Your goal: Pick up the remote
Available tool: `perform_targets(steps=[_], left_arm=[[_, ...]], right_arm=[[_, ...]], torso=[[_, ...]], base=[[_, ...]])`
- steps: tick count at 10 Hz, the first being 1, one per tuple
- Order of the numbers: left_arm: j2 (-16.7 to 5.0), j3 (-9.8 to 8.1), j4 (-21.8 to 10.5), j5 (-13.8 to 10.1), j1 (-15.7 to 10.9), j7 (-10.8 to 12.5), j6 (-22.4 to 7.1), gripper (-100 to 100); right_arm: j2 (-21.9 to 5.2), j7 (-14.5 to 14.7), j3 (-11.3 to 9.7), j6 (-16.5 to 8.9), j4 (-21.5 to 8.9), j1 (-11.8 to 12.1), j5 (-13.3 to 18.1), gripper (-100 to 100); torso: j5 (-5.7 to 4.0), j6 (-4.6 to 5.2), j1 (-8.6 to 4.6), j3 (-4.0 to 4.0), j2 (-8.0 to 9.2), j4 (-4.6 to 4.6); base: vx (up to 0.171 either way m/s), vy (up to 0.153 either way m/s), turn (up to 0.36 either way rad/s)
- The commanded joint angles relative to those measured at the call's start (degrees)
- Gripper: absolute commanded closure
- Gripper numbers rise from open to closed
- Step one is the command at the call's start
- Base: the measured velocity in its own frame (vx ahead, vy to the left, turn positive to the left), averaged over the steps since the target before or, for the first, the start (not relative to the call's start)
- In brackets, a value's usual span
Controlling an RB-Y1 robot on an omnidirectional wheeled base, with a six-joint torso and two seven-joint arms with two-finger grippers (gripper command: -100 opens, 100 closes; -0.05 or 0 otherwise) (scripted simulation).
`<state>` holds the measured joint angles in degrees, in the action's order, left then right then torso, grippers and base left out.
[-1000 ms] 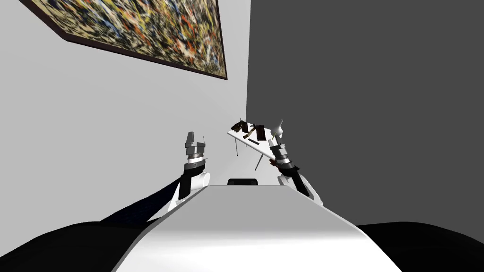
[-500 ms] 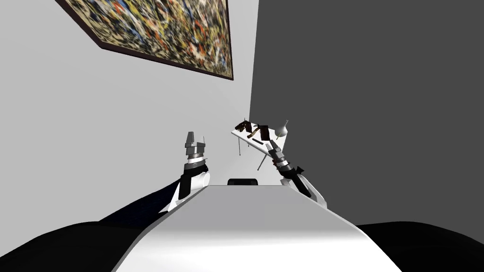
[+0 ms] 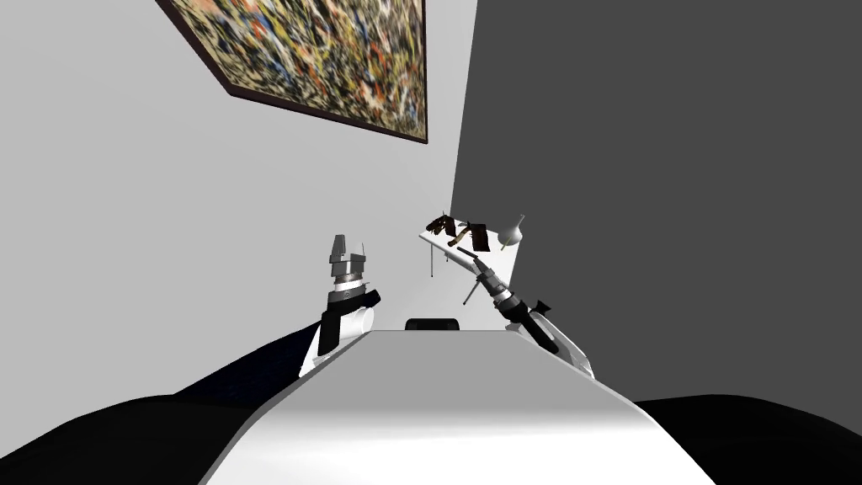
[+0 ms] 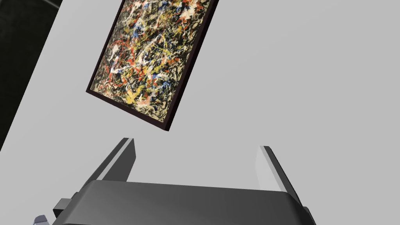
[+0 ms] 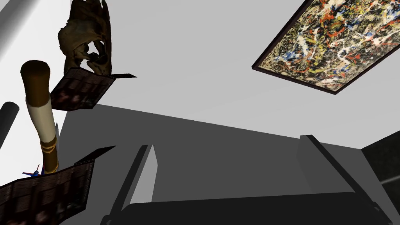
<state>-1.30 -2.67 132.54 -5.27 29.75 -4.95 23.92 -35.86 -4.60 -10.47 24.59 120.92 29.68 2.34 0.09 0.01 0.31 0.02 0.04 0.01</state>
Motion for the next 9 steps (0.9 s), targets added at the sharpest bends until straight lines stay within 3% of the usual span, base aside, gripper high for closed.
perform_targets(steps=[1,4,6,9], left_arm=[[0.0,0.0,0.0,0.0,0.0,0.0,0.0,0],[0.0,0.0,0.0,0.0,0.0,0.0,0.0,0],[0.0,0.0,0.0,0.0,0.0,0.0,0.0,0],[0.0,0.0,0.0,0.0,0.0,0.0,0.0,0]], right_arm=[[-1.69,-0.01,-0.09,-0.17,0.17,0.23,0.07,-100],[-7.2,0.38,-2.49,0.07,-3.48,0.89,1.33,-100],[-9.54,0.38,-2.49,0.07,-3.48,0.89,1.33,-100],[-14.98,0.77,-5.18,0.32,-7.52,1.61,2.62,-100]], torso=[[0.0,0.0,0.0,0.0,0.0,0.0],[-0.01,0.0,-0.05,0.0,-0.01,0.0],[-0.01,0.0,-0.03,-0.03,-0.05,-0.01],[-0.01,0.0,-0.07,-0.03,-0.05,-0.01]], base=[[0.0,0.037,-0.02],[0.001,0.088,0.114],[0.008,0.063,0.027],[0.018,0.09,0.125]])
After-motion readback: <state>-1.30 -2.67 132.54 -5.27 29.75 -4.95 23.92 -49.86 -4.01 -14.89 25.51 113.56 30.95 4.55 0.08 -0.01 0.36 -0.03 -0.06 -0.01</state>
